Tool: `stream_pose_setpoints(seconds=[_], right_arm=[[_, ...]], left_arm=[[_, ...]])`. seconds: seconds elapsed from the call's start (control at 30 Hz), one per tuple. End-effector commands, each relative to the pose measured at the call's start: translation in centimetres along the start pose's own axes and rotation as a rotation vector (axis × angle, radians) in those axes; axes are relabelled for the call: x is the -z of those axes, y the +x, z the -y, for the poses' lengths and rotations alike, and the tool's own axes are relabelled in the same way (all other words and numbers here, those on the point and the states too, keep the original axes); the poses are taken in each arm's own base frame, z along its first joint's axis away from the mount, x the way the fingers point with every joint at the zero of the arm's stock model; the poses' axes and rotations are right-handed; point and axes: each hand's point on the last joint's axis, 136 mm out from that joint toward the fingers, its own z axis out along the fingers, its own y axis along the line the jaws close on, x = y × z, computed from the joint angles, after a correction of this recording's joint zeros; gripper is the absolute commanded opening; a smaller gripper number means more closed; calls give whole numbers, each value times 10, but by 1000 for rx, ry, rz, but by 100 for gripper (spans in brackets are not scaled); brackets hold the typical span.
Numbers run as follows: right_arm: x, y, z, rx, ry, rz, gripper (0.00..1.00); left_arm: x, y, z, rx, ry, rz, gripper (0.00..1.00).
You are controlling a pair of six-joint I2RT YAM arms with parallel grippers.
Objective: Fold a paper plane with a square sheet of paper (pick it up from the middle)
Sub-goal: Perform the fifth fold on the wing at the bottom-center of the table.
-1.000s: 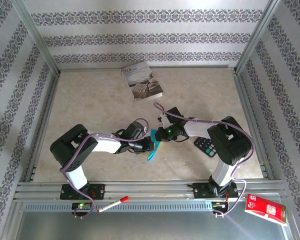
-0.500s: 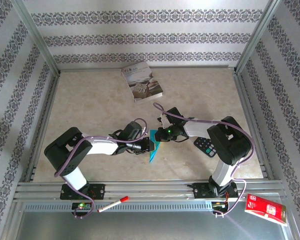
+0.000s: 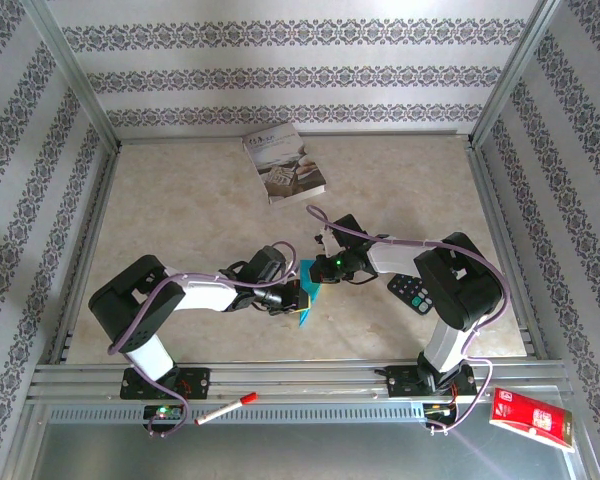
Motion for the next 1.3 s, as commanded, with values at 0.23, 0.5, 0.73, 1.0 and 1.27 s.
stream_pose_setpoints(seconds=[0.23,0.5,0.73,1.0,1.27], right_arm=[[-10,20,23,-51,77,-51,4],[-10,21,23,-50,80,-52,4],[-9,22,25,-51,85,-52,4],[-8,22,25,-53,85,-49,4],[-7,22,26,-53,88,-48,4]], left_arm=[[-15,18,-4,-6,4,-84,5],[-4,18,4,-25,8,-63,7],[1,24,4,-22,0,-69,8],[-6,34,-10,-3,-29,-106,4],[-13,40,-17,7,-34,-132,4]])
